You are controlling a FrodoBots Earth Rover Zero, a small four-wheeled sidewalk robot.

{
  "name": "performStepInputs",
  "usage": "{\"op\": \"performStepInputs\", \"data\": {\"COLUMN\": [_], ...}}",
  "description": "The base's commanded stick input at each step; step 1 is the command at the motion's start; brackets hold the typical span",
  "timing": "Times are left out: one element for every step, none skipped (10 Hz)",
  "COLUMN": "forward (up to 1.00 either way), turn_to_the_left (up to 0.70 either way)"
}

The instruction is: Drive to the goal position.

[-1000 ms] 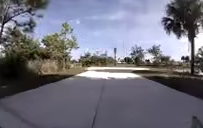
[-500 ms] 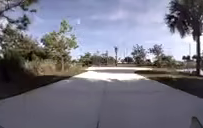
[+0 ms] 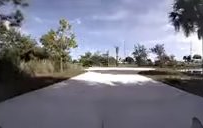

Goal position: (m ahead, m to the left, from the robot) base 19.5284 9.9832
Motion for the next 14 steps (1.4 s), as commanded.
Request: {"op": "performStepInputs", "data": {"forward": [0.85,0.85,0.85,0.85,0.85,0.85,0.85,0.85,0.85,0.85,0.85,0.85,0.85,0.85], "turn_to_the_left": [0.0,0.0,0.0,0.0,0.0,0.0,0.0,0.0,0.0,-0.03,-0.34,-0.34,-0.34,-0.34]}}
